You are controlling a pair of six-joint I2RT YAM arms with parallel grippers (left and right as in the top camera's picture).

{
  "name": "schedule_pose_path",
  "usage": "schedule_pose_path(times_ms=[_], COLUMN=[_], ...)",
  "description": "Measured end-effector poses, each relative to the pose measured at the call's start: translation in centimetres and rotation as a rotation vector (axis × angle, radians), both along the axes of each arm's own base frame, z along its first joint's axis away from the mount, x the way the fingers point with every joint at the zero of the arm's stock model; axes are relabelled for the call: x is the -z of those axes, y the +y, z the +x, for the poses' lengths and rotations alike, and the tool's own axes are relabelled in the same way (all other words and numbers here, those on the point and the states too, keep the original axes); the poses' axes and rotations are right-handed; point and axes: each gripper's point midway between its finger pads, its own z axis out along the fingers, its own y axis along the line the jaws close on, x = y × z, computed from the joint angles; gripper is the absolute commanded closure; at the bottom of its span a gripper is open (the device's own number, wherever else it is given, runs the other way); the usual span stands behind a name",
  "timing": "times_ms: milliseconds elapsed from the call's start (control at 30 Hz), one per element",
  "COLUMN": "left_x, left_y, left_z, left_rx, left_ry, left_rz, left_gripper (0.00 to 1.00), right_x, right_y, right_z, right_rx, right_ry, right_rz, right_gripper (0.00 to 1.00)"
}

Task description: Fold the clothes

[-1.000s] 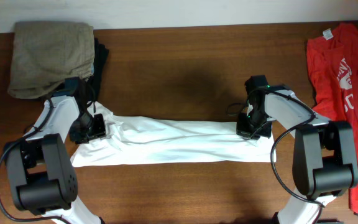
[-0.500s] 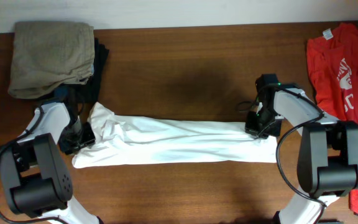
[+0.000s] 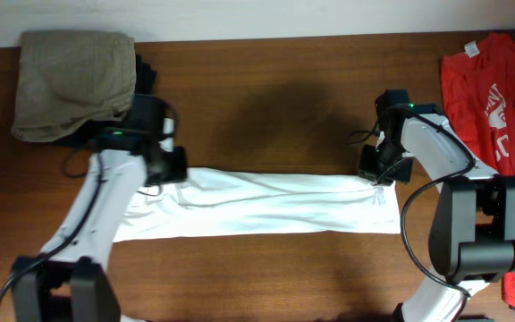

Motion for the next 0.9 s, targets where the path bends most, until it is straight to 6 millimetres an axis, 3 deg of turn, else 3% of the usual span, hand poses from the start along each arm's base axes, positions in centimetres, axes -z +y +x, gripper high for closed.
schedule_pose_path(times_ms=[67, 133, 233, 400, 600, 900], left_x=[1.6, 3.2, 6.6, 9.8, 9.7, 9.8], left_y=[-2.1, -3.0, -2.8, -2.1, -0.2, 4.8], left_z=[-0.6, -1.0, -1.6, -2.5, -2.0, -1.5], left_rx=[0.06, 0.08, 0.08, 0.063, 0.002, -0.154], left_ry=[0.052, 0.101, 0.204, 0.306, 0.304, 0.304], left_rz=[0.001, 0.003, 0.022, 0.039, 0.034, -0.003], left_gripper=[0.66, 0.68, 0.76, 0.78, 0.77, 0.77], right_x=[-0.1, -0.1, -0.1, 1.4, 3.1, 3.3], right_y=[0.9, 1.7, 3.2, 3.7, 2.9, 2.0], right_z=[-0.5, -0.9, -1.2, -2.3, -3.6, -3.4], right_rx=[-0.019, -0.04, -0.078, -0.091, -0.035, 0.103], right_ry=[0.02, 0.033, 0.04, 0.058, 0.081, 0.053], right_rz=[0.035, 0.057, 0.079, 0.09, 0.099, 0.211], right_gripper=[0.96, 0.96, 0.96, 0.96, 0.96, 0.96])
